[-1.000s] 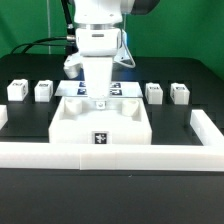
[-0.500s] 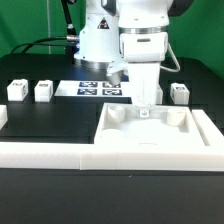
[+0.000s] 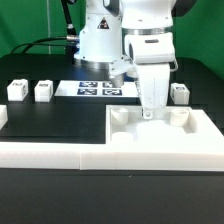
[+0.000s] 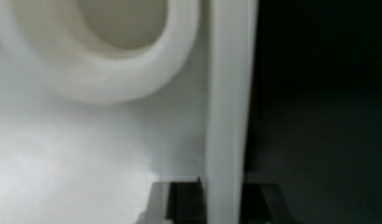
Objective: Assemble square table
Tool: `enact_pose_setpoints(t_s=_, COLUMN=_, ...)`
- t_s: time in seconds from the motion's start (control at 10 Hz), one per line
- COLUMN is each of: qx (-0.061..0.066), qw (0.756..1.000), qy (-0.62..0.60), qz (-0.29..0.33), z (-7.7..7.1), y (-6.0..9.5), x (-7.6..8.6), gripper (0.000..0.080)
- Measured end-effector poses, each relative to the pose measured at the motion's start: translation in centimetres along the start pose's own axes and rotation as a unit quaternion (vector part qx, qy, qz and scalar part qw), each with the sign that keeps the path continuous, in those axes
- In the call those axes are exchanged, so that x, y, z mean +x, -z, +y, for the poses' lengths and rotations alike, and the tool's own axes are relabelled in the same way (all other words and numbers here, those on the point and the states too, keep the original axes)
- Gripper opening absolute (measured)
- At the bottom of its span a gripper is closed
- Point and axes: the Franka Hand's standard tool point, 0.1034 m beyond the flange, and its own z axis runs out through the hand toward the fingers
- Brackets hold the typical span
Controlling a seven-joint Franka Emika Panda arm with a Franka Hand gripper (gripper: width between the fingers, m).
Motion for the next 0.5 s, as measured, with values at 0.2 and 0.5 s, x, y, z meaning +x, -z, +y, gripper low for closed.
enact_pose_setpoints(t_s=0.2, qx=0.004, qw=1.000, qy=-0.006, qz=0.001, z=-0.08, y=0.02, x=-0.17, gripper=0.0055)
enact_pose_setpoints(t_s=0.5, qx=0.004, qw=1.000, qy=-0.006, qz=0.001, z=-0.11, y=-0.01, x=-0.23, gripper=0.0296)
